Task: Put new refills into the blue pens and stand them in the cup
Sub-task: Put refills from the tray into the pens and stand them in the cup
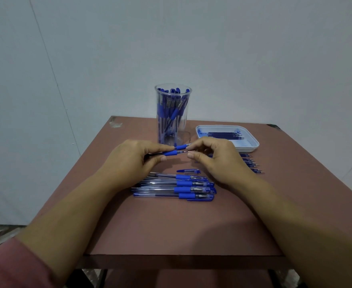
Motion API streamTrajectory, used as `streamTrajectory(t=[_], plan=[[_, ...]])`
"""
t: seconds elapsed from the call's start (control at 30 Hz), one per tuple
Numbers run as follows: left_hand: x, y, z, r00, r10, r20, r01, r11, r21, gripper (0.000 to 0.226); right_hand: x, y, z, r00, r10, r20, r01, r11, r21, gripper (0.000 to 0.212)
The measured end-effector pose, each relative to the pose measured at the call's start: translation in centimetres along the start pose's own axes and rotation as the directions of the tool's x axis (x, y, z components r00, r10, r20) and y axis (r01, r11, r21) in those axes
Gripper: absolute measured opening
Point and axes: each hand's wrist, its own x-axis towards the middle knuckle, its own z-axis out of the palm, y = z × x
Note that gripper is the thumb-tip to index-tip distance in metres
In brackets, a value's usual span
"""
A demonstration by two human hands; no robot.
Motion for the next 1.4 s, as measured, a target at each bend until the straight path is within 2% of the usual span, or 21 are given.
streamTrajectory(t=[0.1, 0.23, 0.37, 0.47, 0.6, 0.67, 0.77, 0.9, 0.97, 1.17, 1.4], plan=[[0.0, -0.3, -0.2, 1.0, -0.019, -0.02, 0.02, 0.999, 0.035, 0.031, 0.2, 0.3, -0.5, 0.999, 0.01, 0.035, -0.006, 0.993, -0.116, 0.013], [0.0, -0.4, -0.4, 0.999, -0.019, -0.027, 0.02, 0.999, 0.042, 0.031, 0.4, 0.4, -0.6, 0.975, 0.003, 0.222, 0.086, 0.916, -0.391, 0.015], [0.0, -0.6, -0.3, 1.0, -0.023, -0.003, 0.023, 0.999, 0.043, 0.031, 0.6, 0.3, -0.3, 0.948, -0.015, 0.318, 0.172, 0.864, -0.473, 0.022], [0.0, -0.6, -0.3, 1.0, -0.03, 0.003, 0.03, 0.999, 0.037, 0.031, 0.6, 0.3, -0.5, 0.954, -0.024, 0.3, 0.161, 0.882, -0.443, 0.023], [0.0, -0.3, -0.4, 1.0, -0.023, 0.011, 0.022, 1.0, 0.013, 0.032, 0.1, 0.2, -1.3, 0.993, -0.062, 0.105, 0.091, 0.95, -0.299, 0.014], [-0.1, 0.0, -0.4, 1.0, -0.006, 0.022, 0.006, 1.0, -0.008, 0.032, -0.2, -0.3, -1.0, 0.995, -0.082, 0.049, 0.091, 0.969, -0.23, 0.019], [-0.1, 0.3, -0.2, 0.999, 0.016, 0.034, -0.016, 1.0, -0.024, 0.034, -0.2, -0.5, -0.2, 0.992, -0.106, 0.074, 0.115, 0.983, -0.139, 0.028], [0.0, 0.2, -0.1, 1.0, 0.011, 0.028, -0.01, 1.0, -0.024, 0.034, -0.2, -0.2, -0.4, 0.996, -0.068, 0.052, 0.072, 0.993, -0.093, 0.014], [0.0, 0.2, -0.2, 1.0, 0.006, 0.03, -0.006, 1.0, -0.018, 0.034, -0.5, 0.1, -1.1, 0.999, -0.042, 0.031, 0.044, 0.995, -0.084, 0.01], [0.0, 0.4, 0.0, 0.999, 0.033, 0.041, -0.031, 0.999, -0.032, 0.035, -0.7, -0.3, -0.8, 0.99, -0.102, 0.096, 0.11, 0.99, -0.09, 0.028], [0.0, 0.4, 0.0, 0.999, 0.021, 0.05, -0.019, 0.999, -0.028, 0.035, -0.9, 0.4, -1.4, 0.996, -0.07, 0.047, 0.075, 0.99, -0.117, 0.016]])
